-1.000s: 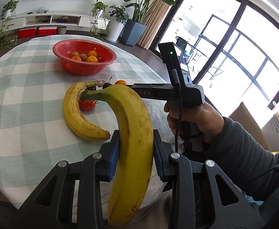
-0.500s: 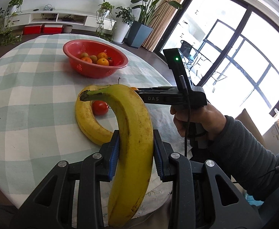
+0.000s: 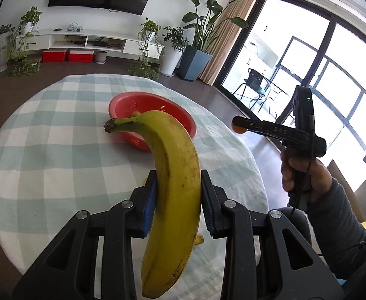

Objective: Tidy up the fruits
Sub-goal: 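Lower the banana and orange into the red bowl and open both tools, then move the left tool to the second yellow banana and close on it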

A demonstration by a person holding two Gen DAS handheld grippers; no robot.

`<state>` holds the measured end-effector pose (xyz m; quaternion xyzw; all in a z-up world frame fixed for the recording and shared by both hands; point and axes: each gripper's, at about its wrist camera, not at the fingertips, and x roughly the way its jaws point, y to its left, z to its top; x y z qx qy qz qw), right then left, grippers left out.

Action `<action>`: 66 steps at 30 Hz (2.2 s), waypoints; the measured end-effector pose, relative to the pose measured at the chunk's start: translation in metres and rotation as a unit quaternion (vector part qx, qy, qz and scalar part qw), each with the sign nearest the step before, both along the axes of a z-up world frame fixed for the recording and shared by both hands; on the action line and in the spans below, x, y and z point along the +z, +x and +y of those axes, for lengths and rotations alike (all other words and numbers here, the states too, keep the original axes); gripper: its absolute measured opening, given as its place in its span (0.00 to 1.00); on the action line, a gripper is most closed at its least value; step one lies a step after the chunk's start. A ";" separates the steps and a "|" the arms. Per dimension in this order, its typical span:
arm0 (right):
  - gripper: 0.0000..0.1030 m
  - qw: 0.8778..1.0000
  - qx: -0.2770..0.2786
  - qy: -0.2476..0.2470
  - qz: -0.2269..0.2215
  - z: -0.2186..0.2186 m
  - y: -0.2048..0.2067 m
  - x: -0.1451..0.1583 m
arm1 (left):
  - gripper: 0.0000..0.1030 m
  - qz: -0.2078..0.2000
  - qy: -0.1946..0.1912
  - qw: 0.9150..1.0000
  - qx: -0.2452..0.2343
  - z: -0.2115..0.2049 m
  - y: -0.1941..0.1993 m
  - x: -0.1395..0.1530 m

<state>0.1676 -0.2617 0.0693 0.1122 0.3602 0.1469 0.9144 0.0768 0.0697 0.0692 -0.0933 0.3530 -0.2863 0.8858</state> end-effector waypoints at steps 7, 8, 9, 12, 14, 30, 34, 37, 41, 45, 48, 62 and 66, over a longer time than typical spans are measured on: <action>0.39 0.999 0.031 -0.016 -0.023 0.031 0.044 0.032 | 0.29 -0.025 0.043 0.999 -0.012 -0.018 0.070 0.042; 0.39 0.999 0.039 -0.021 -0.023 0.040 0.051 0.032 | 0.29 -0.024 0.051 0.998 -0.016 -0.025 0.082 0.044; 0.39 0.998 0.046 -0.028 -0.024 0.050 0.057 0.031 | 0.29 -0.023 0.059 0.998 -0.019 -0.030 0.093 0.045; 0.39 0.997 0.060 -0.047 -0.017 0.072 0.074 0.023 | 0.29 -0.013 0.082 0.996 -0.028 -0.049 0.124 0.040; 0.39 0.996 0.065 -0.056 -0.006 0.082 0.085 0.013 | 0.29 -0.003 0.094 0.995 -0.034 -0.060 0.144 0.031; 0.39 0.990 0.058 -0.124 0.044 0.095 0.110 -0.051 | 0.29 0.047 0.183 0.981 -0.042 -0.109 0.227 -0.051; 0.39 0.989 0.052 -0.130 0.052 0.093 0.110 -0.059 | 0.30 0.052 0.191 0.979 -0.040 -0.111 0.232 -0.064; 0.39 0.990 0.049 -0.123 0.056 0.090 0.109 -0.061 | 0.31 0.046 0.190 0.980 -0.045 -0.113 0.230 -0.066; 0.39 0.990 0.046 -0.121 0.058 0.088 0.106 -0.063 | 0.35 0.036 0.185 0.981 -0.040 -0.111 0.223 -0.055; 0.40 0.991 0.042 -0.113 0.052 0.084 0.099 -0.060 | 0.47 0.024 0.179 0.983 -0.034 -0.106 0.214 -0.045; 0.46 0.993 0.035 -0.107 0.044 0.078 0.089 -0.054 | 0.57 0.012 0.178 0.984 -0.024 -0.099 0.199 -0.034; 0.81 1.000 0.005 -0.012 0.000 0.051 -0.030 -0.038 | 0.99 0.021 0.107 0.992 0.065 -0.019 0.083 -0.035; 0.81 1.000 0.004 -0.006 0.015 0.055 -0.066 -0.060 | 1.00 0.037 0.095 0.992 0.073 -0.012 0.048 -0.053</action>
